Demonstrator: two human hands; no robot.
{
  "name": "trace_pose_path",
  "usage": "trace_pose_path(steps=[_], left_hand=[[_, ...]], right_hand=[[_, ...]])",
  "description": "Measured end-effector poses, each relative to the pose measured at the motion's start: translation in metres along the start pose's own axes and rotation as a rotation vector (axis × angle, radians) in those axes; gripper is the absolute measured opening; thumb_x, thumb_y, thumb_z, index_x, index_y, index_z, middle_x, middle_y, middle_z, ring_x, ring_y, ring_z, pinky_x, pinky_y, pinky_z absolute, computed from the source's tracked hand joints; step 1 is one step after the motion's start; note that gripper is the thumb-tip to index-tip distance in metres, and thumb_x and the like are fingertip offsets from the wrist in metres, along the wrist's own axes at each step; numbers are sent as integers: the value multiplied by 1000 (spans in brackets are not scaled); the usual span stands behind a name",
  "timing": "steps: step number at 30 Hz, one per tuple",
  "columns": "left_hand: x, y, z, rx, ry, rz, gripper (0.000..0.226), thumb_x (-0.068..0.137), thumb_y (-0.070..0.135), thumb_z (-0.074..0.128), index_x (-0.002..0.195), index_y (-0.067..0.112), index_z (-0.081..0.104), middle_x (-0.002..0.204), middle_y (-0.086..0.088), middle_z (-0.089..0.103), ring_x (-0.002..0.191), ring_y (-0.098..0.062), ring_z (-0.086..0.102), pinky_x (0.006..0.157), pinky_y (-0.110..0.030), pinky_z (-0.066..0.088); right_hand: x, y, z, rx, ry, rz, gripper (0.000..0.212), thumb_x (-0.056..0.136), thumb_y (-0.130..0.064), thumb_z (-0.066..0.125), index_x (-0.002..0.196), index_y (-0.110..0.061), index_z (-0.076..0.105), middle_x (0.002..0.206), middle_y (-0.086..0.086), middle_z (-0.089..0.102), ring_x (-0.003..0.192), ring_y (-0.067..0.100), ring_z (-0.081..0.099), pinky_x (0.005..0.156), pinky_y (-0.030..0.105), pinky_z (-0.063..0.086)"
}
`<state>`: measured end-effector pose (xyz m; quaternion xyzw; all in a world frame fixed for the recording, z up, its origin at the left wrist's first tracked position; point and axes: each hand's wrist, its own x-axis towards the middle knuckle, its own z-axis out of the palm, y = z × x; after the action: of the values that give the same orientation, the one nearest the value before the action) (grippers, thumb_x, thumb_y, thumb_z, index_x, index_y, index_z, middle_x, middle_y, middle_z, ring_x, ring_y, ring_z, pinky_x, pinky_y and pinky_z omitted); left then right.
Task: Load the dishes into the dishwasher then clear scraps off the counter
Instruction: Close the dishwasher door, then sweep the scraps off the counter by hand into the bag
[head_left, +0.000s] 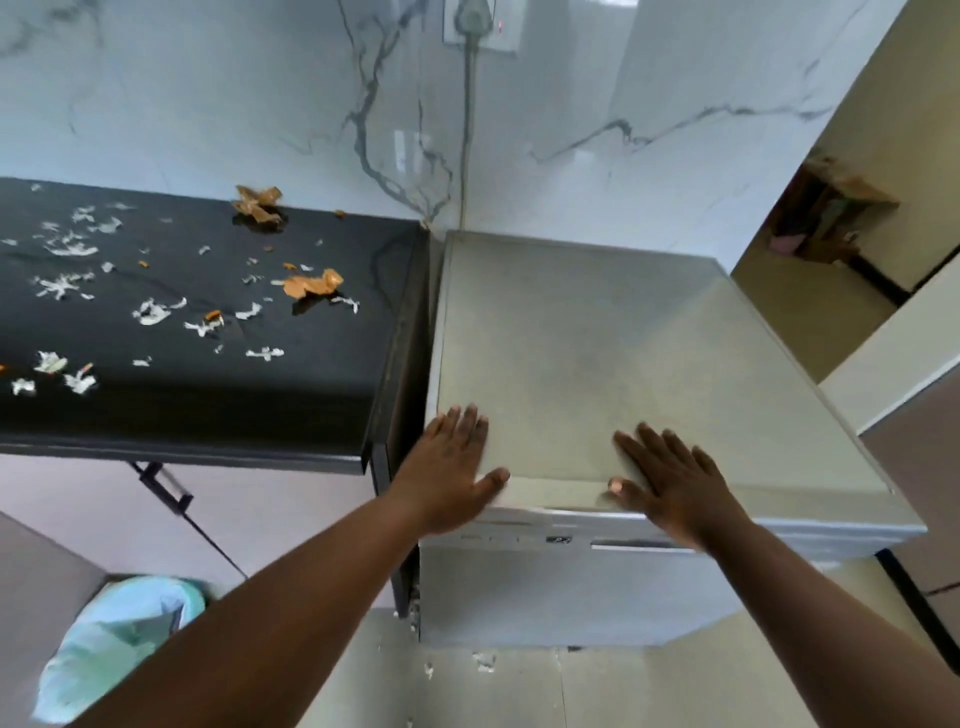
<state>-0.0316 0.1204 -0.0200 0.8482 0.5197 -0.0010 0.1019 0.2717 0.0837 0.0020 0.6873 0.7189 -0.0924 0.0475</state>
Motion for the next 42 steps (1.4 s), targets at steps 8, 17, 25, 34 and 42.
trace_pose_path(steps=[8, 17, 25, 34, 42], left_hand=[[1, -14, -6, -14, -76, 69, 86, 91, 70, 15, 151, 14, -12, 158, -7, -19, 143, -18, -22, 120, -37, -6], [3, -40, -32, 73, 28, -17, 98, 80, 77, 2, 152, 11, -7, 160, -7, -13, 146, -19, -17, 115, -34, -17], [-35, -132, -83, 146, 134, -424, 107, 69, 80, -19, 152, 14, -5, 160, -7, -11, 146, -20, -18, 118, -37, -13], [-98, -190, -76, 46, 232, -748, 106, 70, 81, -12, 153, 16, 1, 161, -6, -4, 147, -20, -11, 114, -35, -15], [-127, -269, -93, 40, 253, -648, 107, 68, 82, -11, 153, 16, -3, 160, -6, -10, 147, -21, -14, 114, -35, -15]], right_hand=[[-6, -22, -1, 28, 9, 198, 111, 45, -95, -20, 146, -51, -7, 161, -8, -7, 149, 19, -3, 118, 43, 4], [105, -145, -13, 38, 79, -130, 114, 58, -86, -17, 154, -27, -2, 161, -1, -9, 148, 23, -9, 116, 47, -7], [152, -258, -28, 91, 152, -613, 111, 60, -84, -24, 153, -27, -5, 157, -5, -17, 144, 22, -22, 117, 39, -13], [169, -341, -37, 18, 197, -779, 108, 65, -83, -19, 153, -24, -3, 157, -2, -18, 139, 20, -31, 113, 39, -21], [183, -405, -27, -150, 125, -640, 75, 90, -72, 18, 128, -24, 60, 135, 9, 57, 133, 30, 38, 111, 42, 6]])
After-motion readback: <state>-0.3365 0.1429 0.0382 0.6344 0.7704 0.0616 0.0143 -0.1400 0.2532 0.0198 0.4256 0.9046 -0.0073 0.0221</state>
